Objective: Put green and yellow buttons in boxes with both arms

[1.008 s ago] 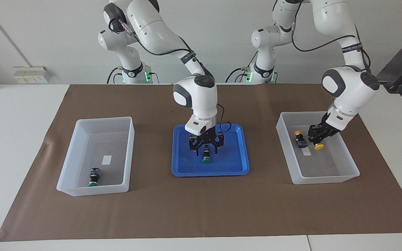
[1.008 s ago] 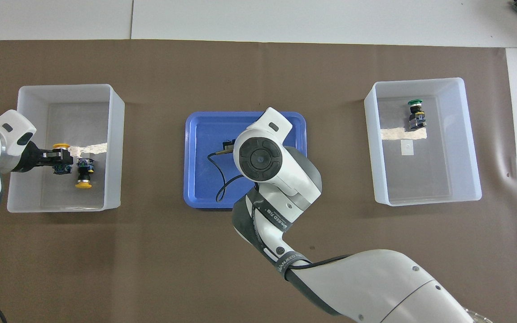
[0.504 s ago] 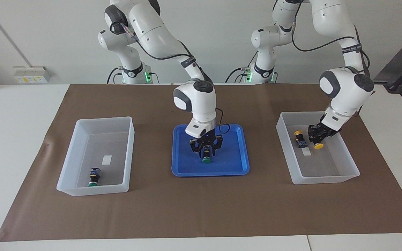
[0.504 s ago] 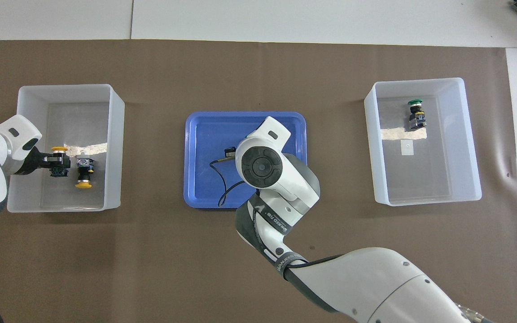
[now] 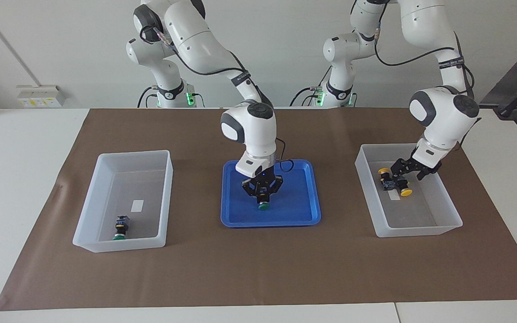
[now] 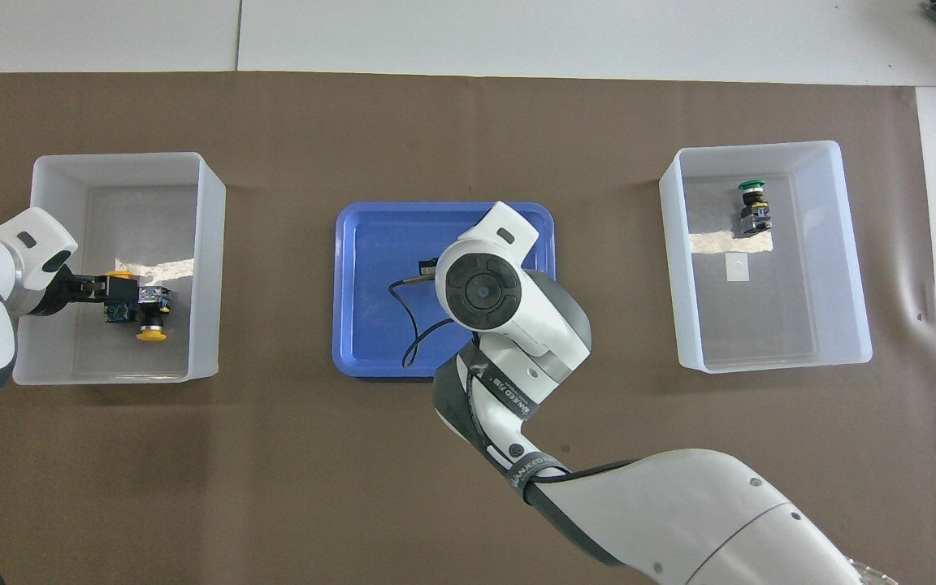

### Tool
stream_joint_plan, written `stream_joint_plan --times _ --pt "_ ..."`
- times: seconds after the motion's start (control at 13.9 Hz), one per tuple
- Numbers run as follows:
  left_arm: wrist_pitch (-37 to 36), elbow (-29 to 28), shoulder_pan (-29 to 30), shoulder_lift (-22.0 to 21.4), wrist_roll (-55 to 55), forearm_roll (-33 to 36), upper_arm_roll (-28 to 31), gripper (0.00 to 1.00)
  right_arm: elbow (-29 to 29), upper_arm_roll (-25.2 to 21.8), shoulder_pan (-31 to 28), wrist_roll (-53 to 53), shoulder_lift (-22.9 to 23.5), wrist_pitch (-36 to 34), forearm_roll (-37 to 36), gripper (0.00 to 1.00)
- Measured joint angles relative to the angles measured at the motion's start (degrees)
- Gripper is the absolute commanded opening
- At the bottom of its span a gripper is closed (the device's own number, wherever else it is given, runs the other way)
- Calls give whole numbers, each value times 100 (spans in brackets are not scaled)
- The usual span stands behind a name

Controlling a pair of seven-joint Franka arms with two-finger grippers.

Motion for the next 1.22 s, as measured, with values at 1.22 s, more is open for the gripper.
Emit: stream_joint_plan --times 1.22 --pt "-3602 2032 -1065 -1069 -577 255 -157 100 -624 -28 -2880 -3472 -1320 -869 531 0"
